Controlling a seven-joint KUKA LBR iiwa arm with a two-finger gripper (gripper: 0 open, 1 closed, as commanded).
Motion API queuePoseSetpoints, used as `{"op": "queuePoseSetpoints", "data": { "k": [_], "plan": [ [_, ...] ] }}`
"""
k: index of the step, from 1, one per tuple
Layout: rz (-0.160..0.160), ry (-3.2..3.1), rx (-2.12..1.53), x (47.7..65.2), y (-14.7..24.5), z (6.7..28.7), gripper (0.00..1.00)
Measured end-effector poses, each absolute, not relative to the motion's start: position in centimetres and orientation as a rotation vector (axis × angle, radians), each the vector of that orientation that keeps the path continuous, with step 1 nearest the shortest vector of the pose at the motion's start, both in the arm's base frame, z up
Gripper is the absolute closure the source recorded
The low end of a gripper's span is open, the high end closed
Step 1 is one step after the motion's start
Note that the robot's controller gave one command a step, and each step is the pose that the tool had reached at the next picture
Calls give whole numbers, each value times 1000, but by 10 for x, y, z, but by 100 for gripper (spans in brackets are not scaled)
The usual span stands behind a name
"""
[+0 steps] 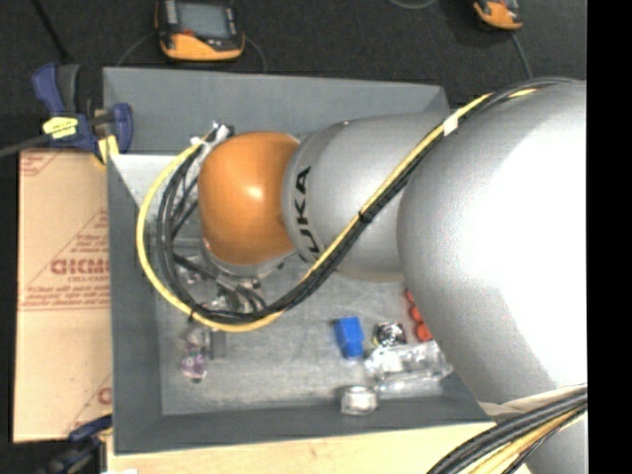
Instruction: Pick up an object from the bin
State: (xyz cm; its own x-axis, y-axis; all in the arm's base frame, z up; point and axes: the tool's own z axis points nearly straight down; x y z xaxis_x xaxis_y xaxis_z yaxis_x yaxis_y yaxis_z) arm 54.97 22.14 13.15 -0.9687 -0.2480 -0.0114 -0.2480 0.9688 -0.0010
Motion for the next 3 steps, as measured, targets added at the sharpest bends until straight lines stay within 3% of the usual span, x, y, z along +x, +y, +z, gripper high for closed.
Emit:
{"op": "queuePoseSetpoints", "data": {
  "k": [1,2,3],
  "plan": [
    [-3,3081,-620,540,211,78,0],
    [-1,3078,-617,541,212,79,100],
    [2,3078,-564,536,225,240,100]
  ]
}}
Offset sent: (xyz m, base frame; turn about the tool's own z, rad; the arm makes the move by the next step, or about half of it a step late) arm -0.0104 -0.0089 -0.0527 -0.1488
